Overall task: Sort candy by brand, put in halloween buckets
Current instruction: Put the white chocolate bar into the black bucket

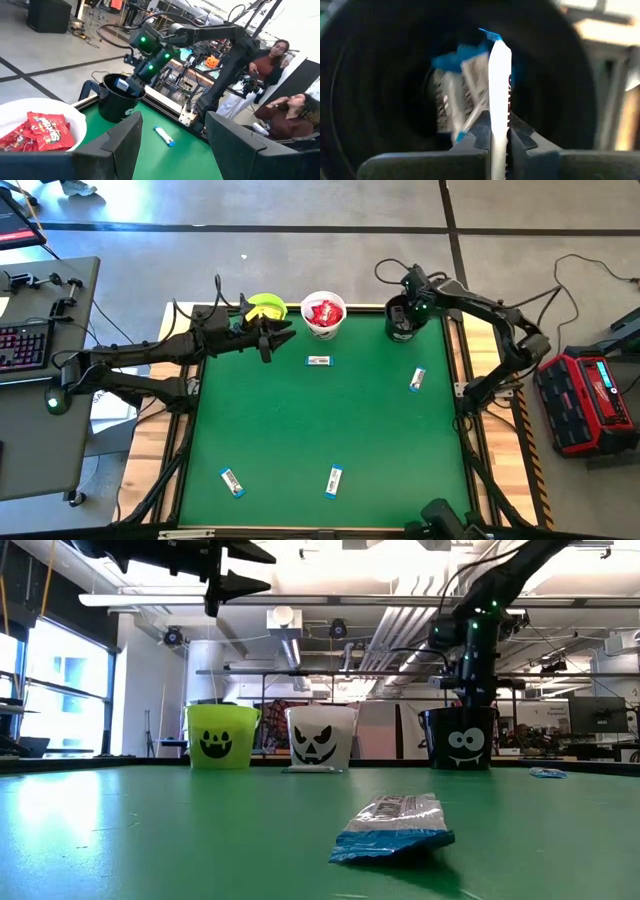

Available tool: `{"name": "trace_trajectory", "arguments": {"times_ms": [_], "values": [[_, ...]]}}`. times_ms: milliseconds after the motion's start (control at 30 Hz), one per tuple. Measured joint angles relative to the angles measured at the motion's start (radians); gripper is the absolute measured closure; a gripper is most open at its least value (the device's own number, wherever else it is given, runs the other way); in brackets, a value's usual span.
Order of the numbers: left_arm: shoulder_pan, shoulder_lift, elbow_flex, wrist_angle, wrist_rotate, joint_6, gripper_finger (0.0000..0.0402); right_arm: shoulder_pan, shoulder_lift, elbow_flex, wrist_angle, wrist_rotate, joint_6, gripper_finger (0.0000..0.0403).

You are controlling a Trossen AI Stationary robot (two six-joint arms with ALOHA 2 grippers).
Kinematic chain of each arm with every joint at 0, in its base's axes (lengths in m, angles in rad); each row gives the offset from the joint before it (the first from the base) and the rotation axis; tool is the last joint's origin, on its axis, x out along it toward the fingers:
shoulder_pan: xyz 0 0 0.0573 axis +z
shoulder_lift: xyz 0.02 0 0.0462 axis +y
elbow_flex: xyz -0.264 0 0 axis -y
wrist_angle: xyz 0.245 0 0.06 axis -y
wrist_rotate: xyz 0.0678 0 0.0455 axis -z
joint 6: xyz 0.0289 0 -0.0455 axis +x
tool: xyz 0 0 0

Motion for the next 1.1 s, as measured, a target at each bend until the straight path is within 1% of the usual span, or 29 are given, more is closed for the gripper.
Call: {"name": "trace_trajectory", "arguments": {"times_ms": [67, 233, 333, 467, 600, 700, 767, 833, 933, 1100], "values": [[0.003, 0.0, 0.0, 0.0, 0.008, -0.015, 0.019, -0.003, 0.0, -0.011, 0.004, -0.025, 0.02, 0.039], [0.006, 0.0, 0.0, 0.0, 0.033, -0.016, 0.019, 0.007, 0.0, -0.015, 0.034, -0.025, 0.054, 0.0361], [0.006, 0.0, 0.0, 0.0, 0.047, -0.011, 0.019, 0.01, 0.0, -0.015, 0.042, -0.031, 0.057, 0.0327], [0.007, 0.0, 0.0, 0.0, 0.053, -0.016, 0.019, 0.01, 0.0, -0.008, 0.029, -0.053, 0.078, 0.0269], [0.007, 0.0, 0.0, 0.0, 0.053, -0.01, 0.019, 0.022, -0.002, 0.063, -0.026, -0.055, 0.075, 0.0214], [0.007, 0.0, 0.0, 0.0, 0.053, -0.009, 0.019, 0.058, -0.021, 0.132, -0.093, -0.043, 0.058, 0.019], [0.007, 0.0, 0.0, 0.0, 0.052, -0.006, 0.019, 0.097, -0.06, 0.157, -0.119, -0.002, 0.081, 0.0185], [0.007, 0.0, 0.0, -0.001, 0.051, 0.001, 0.019, 0.139, -0.111, 0.154, -0.131, 0.031, 0.131, 0.0185], [0.007, 0.0, 0.0, 0.0, 0.05, 0.0, 0.019, 0.223, -0.193, 0.112, -0.141, 0.073, 0.24, 0.0197], [0.007, 0.0, 0.0, -0.001, 0.05, 0.001, 0.019, 0.414, -0.297, 0.013, -0.181, 0.174, 0.456, 0.0219]]}}
